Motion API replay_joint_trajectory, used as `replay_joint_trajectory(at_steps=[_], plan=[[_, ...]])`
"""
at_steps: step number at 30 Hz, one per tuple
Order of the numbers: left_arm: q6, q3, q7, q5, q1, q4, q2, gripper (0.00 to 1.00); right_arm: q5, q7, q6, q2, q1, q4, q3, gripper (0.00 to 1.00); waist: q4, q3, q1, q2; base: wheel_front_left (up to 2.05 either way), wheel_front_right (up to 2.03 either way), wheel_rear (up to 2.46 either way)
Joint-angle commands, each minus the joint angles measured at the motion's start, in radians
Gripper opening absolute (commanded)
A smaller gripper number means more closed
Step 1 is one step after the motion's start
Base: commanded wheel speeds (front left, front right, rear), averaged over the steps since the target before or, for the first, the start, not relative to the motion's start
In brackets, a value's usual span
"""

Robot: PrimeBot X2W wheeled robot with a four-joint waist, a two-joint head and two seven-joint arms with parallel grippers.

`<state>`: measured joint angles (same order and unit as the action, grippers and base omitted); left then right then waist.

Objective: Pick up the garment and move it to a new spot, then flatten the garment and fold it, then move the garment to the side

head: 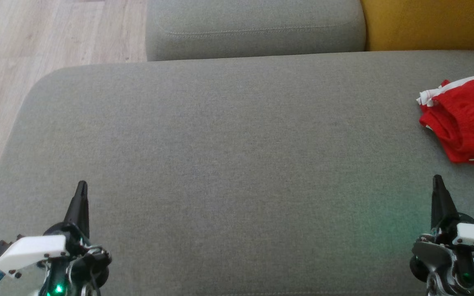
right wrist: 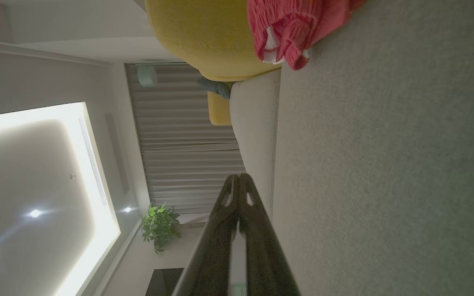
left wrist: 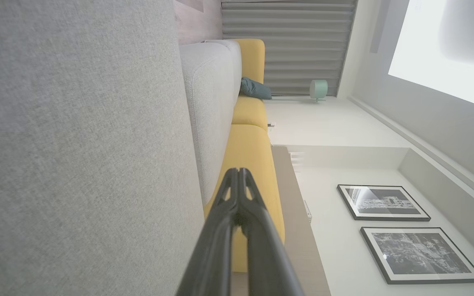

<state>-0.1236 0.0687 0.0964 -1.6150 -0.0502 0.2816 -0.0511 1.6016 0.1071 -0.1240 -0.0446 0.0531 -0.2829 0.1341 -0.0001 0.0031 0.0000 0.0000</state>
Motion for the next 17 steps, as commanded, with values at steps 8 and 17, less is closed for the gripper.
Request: replay_joint_trajectory(at_steps=[8, 17], plan=[[-0.007, 0.034, 0.008, -0.003, -0.057, -0.037, -0.008, 0.0, 0.007, 0.006, -0.007, -0.006, 0.055, 0.038, -0.02, 0.0, 0.0, 0.0, 0.0, 0.0, 0.0, 0.0, 0.0], [-0.007, 0.035, 0.009, -0.002, -0.057, -0.037, -0.007, 0.0, 0.007, 0.006, -0.007, -0.006, 0.055, 0.038, -0.02, 0.0, 0.0, 0.0, 0.0, 0.0, 0.0, 0.0, 0.0]])
